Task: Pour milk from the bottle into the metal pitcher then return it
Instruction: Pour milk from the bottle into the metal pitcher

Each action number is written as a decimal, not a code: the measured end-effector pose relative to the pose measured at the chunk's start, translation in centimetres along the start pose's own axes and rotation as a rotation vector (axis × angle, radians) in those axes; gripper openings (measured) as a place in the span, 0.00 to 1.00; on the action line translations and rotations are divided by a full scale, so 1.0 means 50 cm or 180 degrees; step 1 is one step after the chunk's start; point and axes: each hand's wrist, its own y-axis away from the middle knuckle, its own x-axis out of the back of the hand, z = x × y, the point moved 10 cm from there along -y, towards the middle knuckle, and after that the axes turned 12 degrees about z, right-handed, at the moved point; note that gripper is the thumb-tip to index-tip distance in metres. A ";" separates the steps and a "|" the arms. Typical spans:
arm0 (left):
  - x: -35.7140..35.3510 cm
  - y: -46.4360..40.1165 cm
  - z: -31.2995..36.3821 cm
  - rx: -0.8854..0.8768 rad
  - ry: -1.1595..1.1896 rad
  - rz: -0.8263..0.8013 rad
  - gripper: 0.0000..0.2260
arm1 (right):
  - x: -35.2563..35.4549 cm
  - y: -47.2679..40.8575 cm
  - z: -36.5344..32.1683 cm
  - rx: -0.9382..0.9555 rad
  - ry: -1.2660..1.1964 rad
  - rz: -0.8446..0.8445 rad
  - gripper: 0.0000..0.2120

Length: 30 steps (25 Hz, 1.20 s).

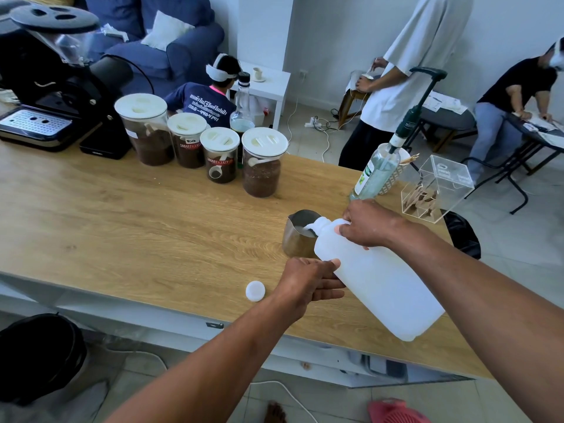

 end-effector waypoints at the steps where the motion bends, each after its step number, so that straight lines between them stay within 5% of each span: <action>1: 0.000 0.000 0.000 0.0002 0.0003 -0.0005 0.11 | 0.000 -0.001 0.001 0.0000 -0.0003 0.0009 0.11; 30: -0.003 -0.009 -0.007 0.0064 0.0083 -0.0056 0.14 | 0.005 0.000 -0.006 0.0034 0.0050 -0.0039 0.18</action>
